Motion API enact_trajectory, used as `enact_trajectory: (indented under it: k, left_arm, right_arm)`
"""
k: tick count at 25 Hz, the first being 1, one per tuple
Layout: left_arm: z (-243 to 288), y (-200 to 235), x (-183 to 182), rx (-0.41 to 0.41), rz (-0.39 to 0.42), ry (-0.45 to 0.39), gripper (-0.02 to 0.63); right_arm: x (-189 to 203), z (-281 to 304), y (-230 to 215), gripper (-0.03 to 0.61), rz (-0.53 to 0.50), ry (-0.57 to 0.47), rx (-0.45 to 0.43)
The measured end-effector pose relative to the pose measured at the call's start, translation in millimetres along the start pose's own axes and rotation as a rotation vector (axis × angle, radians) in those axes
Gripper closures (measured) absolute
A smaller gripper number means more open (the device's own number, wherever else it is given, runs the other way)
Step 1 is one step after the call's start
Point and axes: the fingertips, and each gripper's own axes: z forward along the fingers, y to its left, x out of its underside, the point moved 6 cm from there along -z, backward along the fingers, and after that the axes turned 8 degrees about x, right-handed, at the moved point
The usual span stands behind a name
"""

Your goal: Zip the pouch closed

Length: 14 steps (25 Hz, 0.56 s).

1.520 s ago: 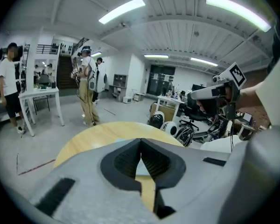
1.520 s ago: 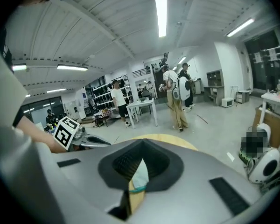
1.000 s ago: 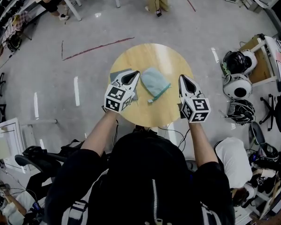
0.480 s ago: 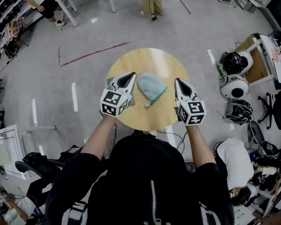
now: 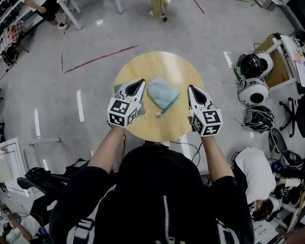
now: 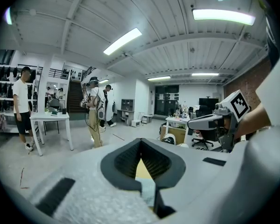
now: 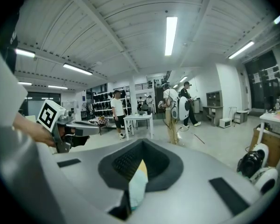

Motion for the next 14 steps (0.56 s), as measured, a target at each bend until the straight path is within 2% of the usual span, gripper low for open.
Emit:
enact_trajectory:
  k: [14]
  left_arm:
    - [-1.2,0.0,7.6,0.011,-0.019,0.01,0.609]
  right_arm:
    - [2.0,-1.3,6.3,0.577,-0.002,-0.001,-0.013]
